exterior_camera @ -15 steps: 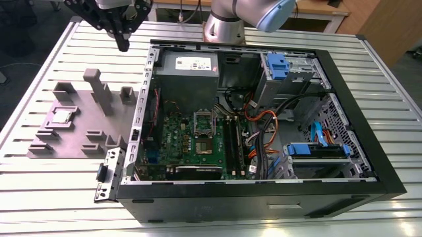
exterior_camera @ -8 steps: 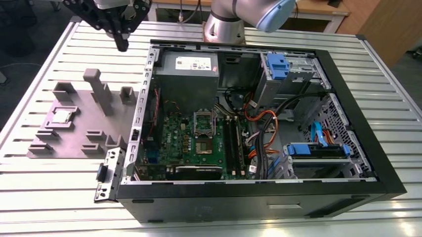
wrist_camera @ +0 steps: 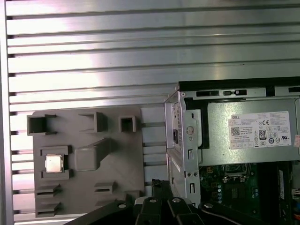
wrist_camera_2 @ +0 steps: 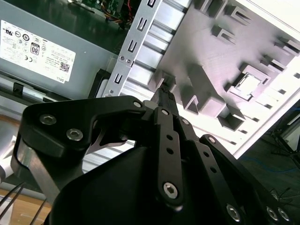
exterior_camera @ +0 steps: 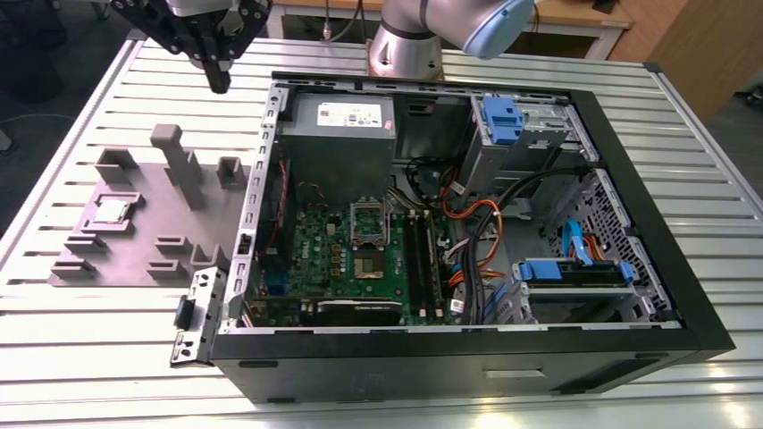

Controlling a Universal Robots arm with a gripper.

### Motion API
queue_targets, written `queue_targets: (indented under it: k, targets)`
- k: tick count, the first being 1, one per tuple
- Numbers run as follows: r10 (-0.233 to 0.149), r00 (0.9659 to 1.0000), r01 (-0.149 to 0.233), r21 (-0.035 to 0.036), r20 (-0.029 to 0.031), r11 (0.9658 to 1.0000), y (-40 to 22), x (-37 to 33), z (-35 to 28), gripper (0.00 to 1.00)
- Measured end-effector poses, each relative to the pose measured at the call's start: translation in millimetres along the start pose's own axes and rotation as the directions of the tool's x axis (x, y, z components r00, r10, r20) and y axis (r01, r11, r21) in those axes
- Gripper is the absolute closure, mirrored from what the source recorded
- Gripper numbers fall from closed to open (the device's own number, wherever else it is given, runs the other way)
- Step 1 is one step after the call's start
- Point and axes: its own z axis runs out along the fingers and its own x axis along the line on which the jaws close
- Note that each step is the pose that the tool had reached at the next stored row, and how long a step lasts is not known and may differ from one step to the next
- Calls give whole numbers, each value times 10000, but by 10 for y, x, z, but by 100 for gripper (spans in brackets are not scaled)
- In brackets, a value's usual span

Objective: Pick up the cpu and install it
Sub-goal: 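Reach for the cpu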

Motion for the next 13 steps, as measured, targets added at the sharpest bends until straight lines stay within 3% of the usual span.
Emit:
queue_targets:
  k: [13]
  targets:
    - [-1,10000,1,0,1,10000,-2,29,-1,89]
